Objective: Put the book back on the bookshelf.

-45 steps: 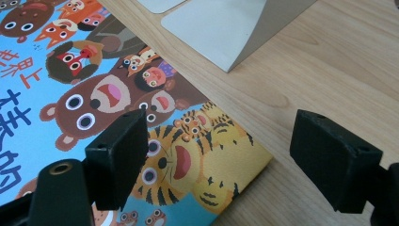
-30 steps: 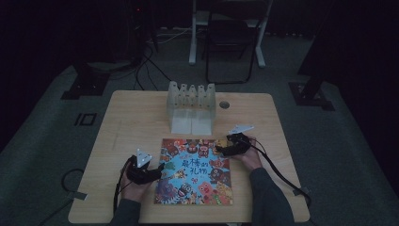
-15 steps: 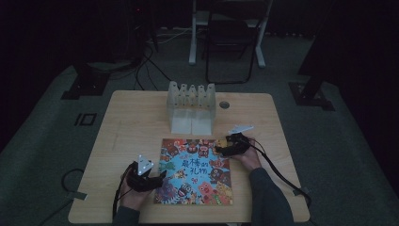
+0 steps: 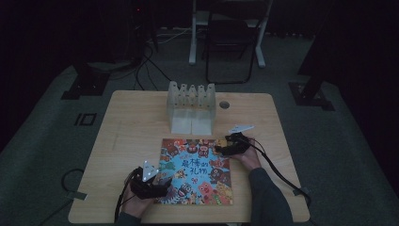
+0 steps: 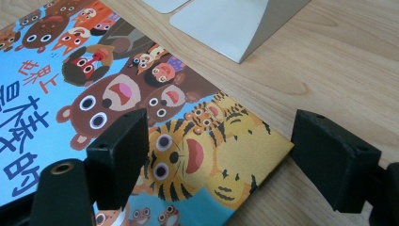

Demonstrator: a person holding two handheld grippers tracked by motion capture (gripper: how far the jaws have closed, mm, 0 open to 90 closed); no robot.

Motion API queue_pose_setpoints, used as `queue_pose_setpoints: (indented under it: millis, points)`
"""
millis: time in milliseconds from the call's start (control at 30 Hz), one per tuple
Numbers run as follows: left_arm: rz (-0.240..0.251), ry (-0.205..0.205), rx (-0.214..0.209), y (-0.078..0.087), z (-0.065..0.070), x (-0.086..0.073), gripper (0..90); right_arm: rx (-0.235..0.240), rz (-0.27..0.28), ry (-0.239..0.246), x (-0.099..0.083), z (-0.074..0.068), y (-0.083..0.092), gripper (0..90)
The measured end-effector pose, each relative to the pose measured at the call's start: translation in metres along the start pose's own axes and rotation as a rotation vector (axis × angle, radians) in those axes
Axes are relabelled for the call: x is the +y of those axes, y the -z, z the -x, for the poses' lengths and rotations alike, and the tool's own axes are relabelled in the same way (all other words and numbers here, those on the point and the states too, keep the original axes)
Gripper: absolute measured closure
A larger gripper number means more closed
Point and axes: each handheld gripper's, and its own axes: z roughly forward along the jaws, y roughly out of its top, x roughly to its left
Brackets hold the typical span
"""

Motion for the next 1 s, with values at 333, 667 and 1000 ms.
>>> queue_pose_setpoints:
  millis: [333, 667, 1000]
  points:
    - [0.041, -0.042, -0.017, 0.006, 0.012, -0.002, 13.2, 0.015, 0.018, -0.022, 0.002, 0.001, 0.004, 20.1]
    - [0.056, -0.093, -0.061, 0.007, 0.027, -0.002, 7.5, 0.025, 0.04, -0.033, 0.007, 0.002, 0.01, 21.9]
    - [0.041, -0.158, -0.103, 0.002, 0.047, -0.002, 3.3, 0.039, 0.068, -0.033, 0.013, 0.002, 0.016, 22.5]
